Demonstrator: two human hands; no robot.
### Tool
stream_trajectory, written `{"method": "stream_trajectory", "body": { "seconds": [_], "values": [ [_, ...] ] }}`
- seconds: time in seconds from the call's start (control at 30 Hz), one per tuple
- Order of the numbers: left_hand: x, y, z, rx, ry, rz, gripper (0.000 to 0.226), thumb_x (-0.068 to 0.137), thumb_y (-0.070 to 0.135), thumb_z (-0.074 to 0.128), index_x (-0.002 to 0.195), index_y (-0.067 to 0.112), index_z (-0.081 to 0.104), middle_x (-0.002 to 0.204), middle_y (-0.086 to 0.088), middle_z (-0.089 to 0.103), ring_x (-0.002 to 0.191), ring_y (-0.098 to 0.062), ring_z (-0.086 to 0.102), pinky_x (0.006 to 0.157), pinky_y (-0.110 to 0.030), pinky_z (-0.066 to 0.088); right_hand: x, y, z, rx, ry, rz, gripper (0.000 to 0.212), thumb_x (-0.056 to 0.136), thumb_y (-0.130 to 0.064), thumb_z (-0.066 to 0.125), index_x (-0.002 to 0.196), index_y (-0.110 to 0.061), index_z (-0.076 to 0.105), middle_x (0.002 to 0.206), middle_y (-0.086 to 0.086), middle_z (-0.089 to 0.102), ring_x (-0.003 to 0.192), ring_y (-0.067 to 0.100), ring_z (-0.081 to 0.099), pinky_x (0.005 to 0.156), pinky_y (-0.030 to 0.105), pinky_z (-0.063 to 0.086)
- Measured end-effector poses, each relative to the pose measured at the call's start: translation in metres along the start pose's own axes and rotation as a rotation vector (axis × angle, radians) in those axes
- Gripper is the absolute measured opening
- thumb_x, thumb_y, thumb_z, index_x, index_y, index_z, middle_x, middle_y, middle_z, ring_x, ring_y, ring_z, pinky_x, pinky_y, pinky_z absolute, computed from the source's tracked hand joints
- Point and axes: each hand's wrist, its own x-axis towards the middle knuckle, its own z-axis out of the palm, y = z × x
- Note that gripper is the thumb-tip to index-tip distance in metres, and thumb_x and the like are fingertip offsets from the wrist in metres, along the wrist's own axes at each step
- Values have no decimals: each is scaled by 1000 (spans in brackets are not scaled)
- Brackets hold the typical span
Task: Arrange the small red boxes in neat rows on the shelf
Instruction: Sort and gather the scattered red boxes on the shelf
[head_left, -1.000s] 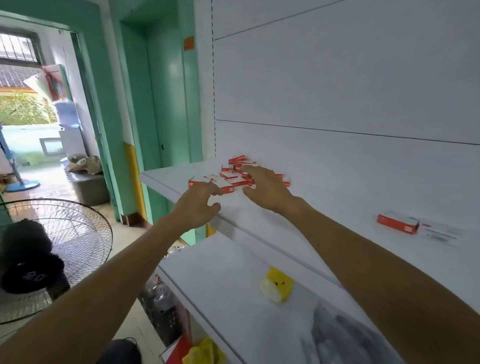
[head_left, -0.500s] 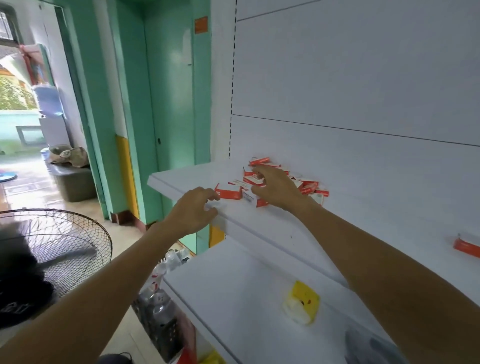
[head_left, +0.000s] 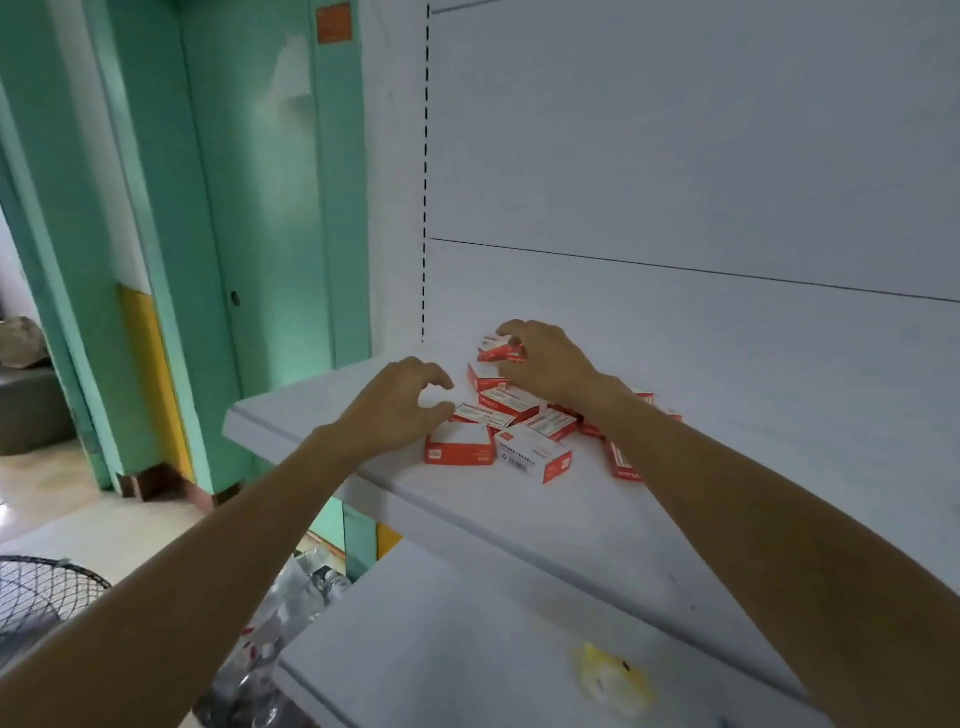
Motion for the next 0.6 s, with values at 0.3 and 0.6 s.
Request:
{"method": "stream_trajectory", "body": {
  "seconds": [0.3, 0.6],
  "values": [
    [34, -24, 0, -241, -224, 219, 32, 81, 47, 60, 106, 26, 60, 114, 4, 58, 100, -11, 53, 88, -30, 44, -30, 15, -14, -22, 103, 296, 42, 87, -22, 59, 127, -14, 50, 122, 9, 56, 109, 22, 53, 96, 40, 44],
    [29, -24, 7, -380, -392, 375, 44, 77, 53, 62, 111, 26, 57, 107, 12, 55, 100, -9, 53, 79, -23, 42, -81, 5, -13, -140, 170, 471, 30, 88, -24, 57, 115, -12, 59, 114, 7, 61, 97, 20, 57, 88, 34, 45]
  ]
}}
